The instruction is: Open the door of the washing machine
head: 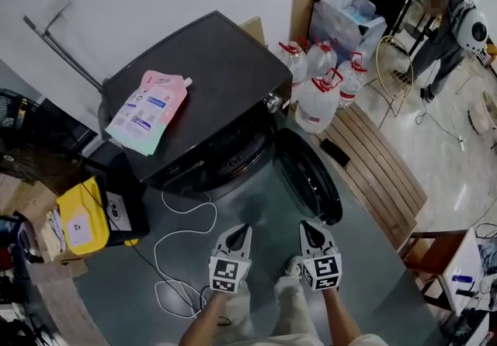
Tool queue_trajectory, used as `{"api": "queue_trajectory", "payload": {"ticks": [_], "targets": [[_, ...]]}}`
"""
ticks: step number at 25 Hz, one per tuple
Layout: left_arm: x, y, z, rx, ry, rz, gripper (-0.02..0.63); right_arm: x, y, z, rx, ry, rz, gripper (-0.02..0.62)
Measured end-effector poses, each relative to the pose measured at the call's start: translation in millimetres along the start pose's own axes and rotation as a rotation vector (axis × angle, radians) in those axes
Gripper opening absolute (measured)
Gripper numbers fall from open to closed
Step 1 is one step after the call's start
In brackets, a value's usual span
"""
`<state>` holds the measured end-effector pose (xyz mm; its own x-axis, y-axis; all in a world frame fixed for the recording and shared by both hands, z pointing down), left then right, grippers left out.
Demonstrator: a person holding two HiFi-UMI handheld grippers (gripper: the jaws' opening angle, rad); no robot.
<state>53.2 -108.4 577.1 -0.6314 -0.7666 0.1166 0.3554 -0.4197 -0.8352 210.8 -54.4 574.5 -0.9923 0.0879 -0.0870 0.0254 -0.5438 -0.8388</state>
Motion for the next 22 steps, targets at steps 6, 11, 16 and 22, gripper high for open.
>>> {"api": "queue_trajectory", "payload": {"ticks": [6, 11, 16, 22], "targets": [[12, 32, -32, 0.001, 0.002, 0.015, 0.008, 16, 35, -19, -0.001, 0.011, -0.011, -0.002], [23, 60, -61, -0.023, 0.022, 0.0, 0.008, 27, 68, -36, -0.024, 0.013, -0.023, -0.002], [32, 90, -86, -0.056, 0.056, -0.011, 0.008, 32, 104, -55, -0.056, 0.007, -0.048, -0.002], [33, 126, -108, -0.098, 0.069, -0.003, 0.008, 25, 141, -81, -0.106, -0.008, -0.081, -0.002]]}}
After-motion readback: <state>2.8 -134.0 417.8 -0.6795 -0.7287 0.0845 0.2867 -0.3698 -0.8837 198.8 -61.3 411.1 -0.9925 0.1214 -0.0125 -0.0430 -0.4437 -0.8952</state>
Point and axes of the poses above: the fingertips, and each gripper's own axes: z forward along the fingers, x to its left, y out of its top, the point moved 2 cm from there along -z, backward along the fingers, and after that the axes turned 4 degrees about x, right-handed, at the moved point
